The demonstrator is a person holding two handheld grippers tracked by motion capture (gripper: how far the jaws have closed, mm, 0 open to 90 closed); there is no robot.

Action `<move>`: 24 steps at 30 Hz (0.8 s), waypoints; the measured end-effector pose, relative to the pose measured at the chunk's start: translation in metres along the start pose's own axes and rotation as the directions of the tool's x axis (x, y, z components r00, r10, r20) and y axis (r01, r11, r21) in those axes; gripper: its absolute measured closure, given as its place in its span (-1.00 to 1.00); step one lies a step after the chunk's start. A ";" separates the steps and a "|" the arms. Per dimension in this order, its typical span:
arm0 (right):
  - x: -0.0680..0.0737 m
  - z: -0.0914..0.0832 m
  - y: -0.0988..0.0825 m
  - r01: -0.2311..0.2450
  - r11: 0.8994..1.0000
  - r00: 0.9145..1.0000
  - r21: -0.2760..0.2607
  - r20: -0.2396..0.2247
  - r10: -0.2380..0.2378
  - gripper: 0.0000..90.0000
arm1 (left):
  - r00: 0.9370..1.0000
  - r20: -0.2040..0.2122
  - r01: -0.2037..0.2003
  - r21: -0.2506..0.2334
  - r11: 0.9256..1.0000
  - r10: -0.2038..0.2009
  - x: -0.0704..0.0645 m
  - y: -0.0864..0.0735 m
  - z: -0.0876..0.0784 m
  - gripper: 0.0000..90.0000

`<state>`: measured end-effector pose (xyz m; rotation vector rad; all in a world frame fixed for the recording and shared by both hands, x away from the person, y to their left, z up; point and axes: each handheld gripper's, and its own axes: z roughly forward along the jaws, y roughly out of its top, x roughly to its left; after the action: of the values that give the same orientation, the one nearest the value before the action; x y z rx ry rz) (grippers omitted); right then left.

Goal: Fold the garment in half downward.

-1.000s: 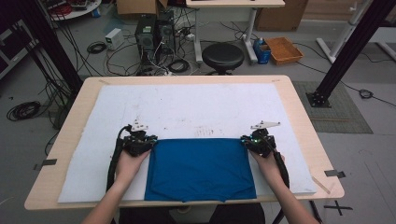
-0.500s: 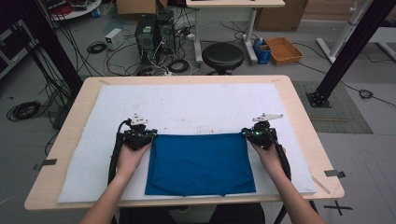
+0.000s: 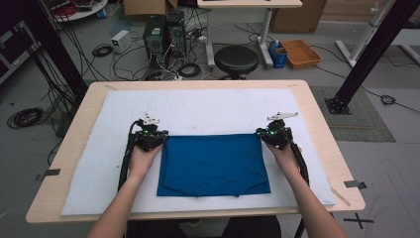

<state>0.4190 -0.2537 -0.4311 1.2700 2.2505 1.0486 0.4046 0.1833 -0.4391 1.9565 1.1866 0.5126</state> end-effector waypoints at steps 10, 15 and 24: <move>0.005 -0.012 -0.001 0.008 0.999 1.000 -0.048 0.018 -0.007 0.37 | 1.000 -0.022 -0.014 -0.053 0.998 0.013 -0.001 0.005 -0.019 0.17; 0.010 -0.031 -0.005 0.022 0.994 1.000 -0.104 0.011 -0.021 0.13 | 0.997 -0.049 -0.056 -0.094 0.994 0.052 -0.008 0.003 -0.043 -0.04; 0.009 -0.063 -0.023 0.018 0.985 1.000 -0.170 0.025 -0.014 0.01 | 0.995 -0.048 -0.099 -0.188 0.977 0.092 -0.011 -0.011 -0.083 -0.11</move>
<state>0.3627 -0.2809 -0.4061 1.1851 2.1001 1.1854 0.3377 0.2104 -0.3960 1.8521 1.0305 0.6911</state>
